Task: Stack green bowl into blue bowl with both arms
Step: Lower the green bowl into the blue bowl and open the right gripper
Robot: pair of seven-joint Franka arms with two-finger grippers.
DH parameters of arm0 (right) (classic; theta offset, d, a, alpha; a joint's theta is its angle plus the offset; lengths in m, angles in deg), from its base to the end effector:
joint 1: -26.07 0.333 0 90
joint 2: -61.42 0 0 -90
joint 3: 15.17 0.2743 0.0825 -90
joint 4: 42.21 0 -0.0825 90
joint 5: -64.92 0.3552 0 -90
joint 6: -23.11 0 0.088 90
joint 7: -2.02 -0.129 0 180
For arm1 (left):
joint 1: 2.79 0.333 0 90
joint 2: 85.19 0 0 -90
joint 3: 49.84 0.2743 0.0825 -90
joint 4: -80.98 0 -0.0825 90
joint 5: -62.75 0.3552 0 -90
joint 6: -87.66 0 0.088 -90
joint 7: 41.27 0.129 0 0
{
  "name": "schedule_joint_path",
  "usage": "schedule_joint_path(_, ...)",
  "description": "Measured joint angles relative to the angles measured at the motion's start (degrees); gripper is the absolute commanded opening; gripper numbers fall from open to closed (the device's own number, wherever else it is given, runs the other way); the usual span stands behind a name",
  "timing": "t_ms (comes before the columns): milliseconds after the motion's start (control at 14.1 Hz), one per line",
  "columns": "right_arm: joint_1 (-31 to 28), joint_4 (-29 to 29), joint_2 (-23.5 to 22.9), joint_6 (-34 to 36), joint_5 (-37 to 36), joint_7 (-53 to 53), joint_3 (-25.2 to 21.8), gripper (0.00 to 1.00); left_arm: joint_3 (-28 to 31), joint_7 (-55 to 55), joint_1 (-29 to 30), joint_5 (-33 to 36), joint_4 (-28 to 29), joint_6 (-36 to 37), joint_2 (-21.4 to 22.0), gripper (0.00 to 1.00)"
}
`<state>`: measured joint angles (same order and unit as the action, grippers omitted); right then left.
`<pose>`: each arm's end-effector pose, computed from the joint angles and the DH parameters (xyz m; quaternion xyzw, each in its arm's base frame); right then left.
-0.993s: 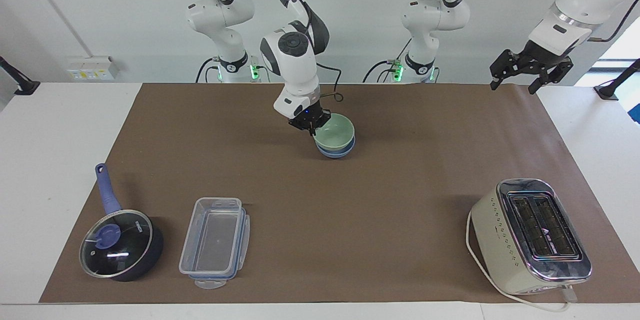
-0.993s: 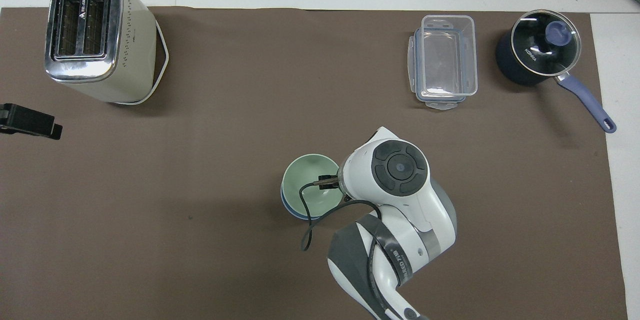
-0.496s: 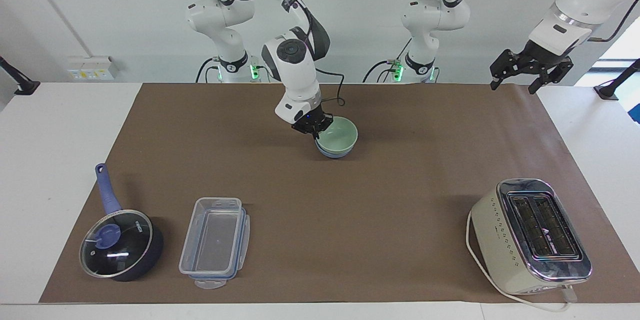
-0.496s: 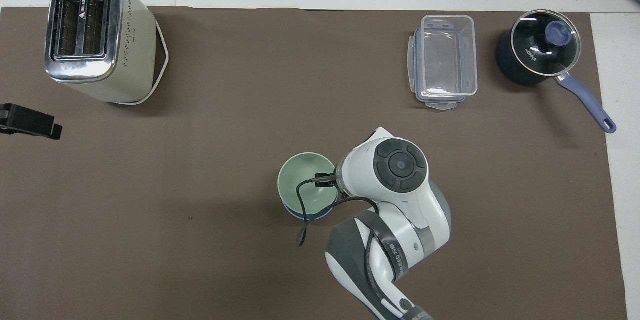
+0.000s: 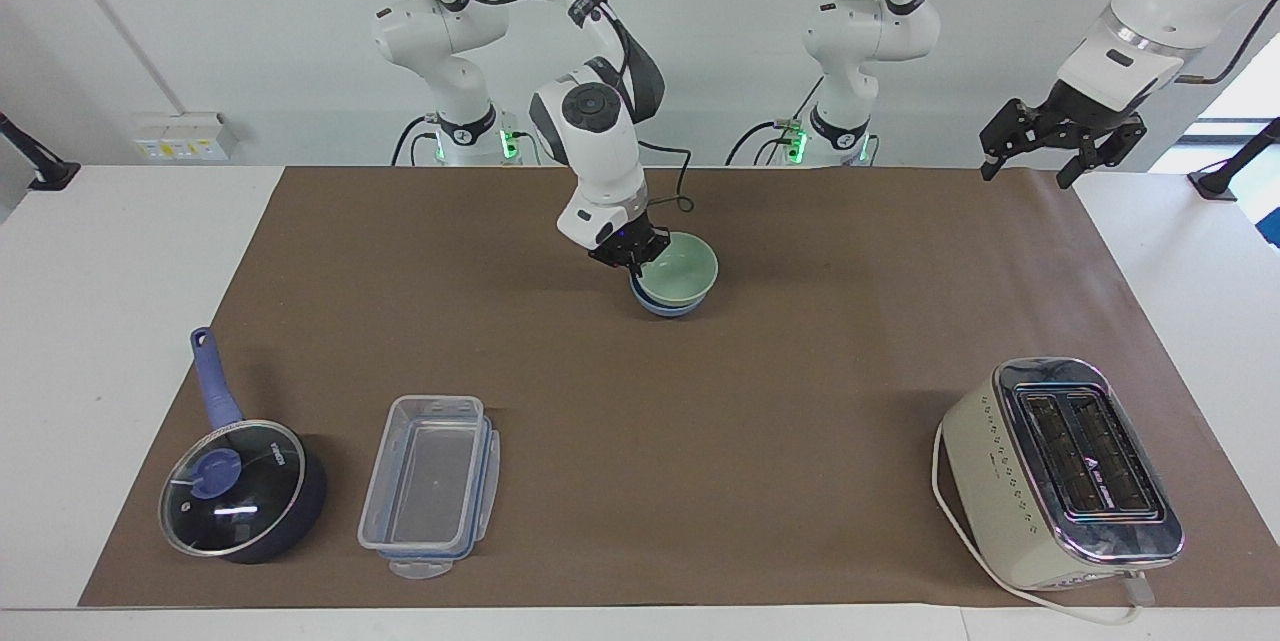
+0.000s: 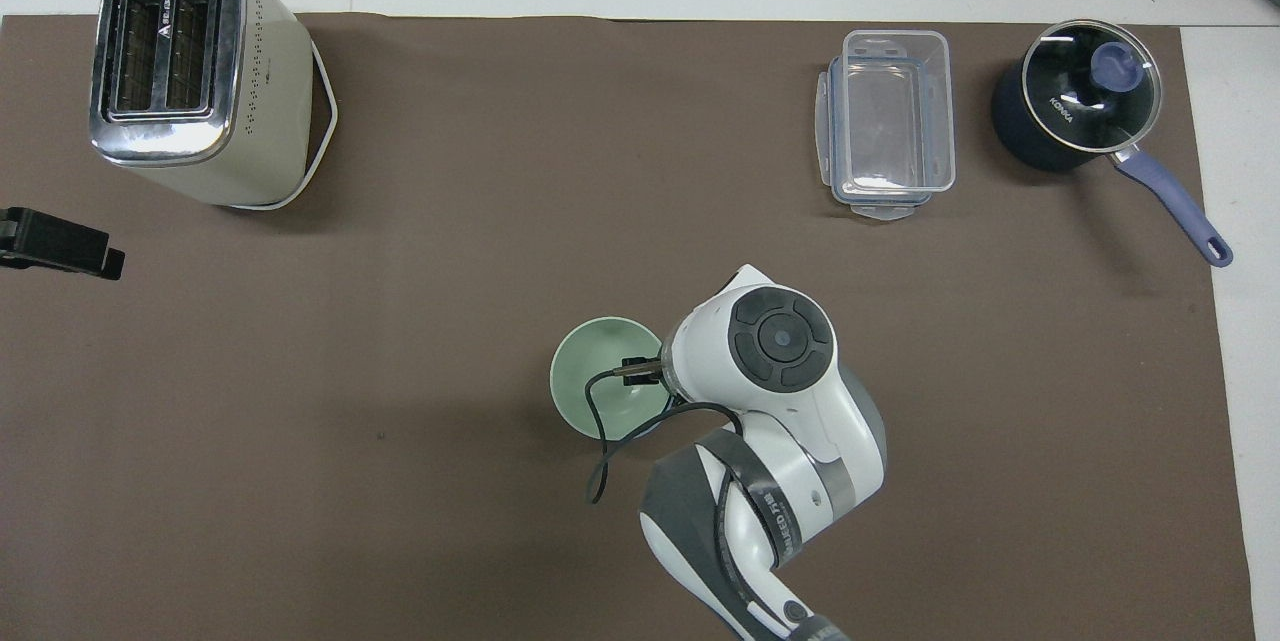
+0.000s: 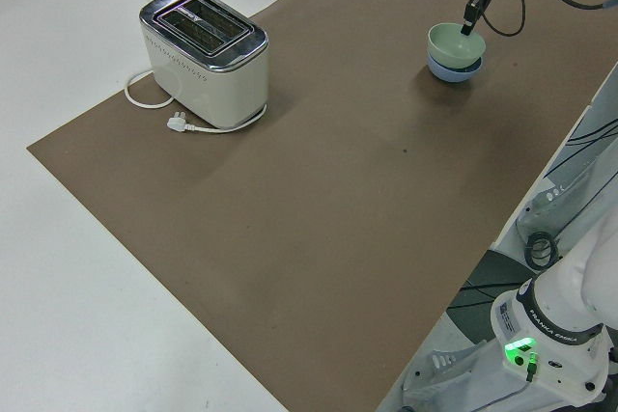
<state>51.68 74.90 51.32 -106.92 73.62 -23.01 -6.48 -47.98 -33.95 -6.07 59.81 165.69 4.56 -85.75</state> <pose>0.4568 0.3183 0.3166 -0.9965 -0.0319 0.0142 0.0753 0.5151 -0.0200 0.5859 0.9964 -0.0787 -0.0176 0.0263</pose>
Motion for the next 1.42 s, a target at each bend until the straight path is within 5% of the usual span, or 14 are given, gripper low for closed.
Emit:
schedule_joint_path(922, -0.3, 0.1, -0.2, 0.0, 0.0, 1.5, -0.2, 0.07, 0.0, 0.0, 0.0, 0.0, 0.0, 0.0, 0.0, 1.00)
schedule_joint_path(1063, -0.4, 0.1, -0.3, 0.0, 0.0, 1.6, -0.2, 0.27, 0.0, 0.0, 0.0, 0.0, 0.0, 0.0, 0.0, 1.00)
schedule_joint_path(1347, -0.8, 0.1, -0.3, 0.0, 0.0, 1.6, -0.3, 1.00, 0.0, 0.0, 0.0, 0.0, 0.0, 0.0, 0.0, 1.00)
schedule_joint_path(1418, -0.8, 0.1, -0.3, -0.1, 0.0, 1.6, -0.3, 1.00, 0.0, 0.0, 0.0, 0.0, 0.0, 0.0, 0.0, 1.00)
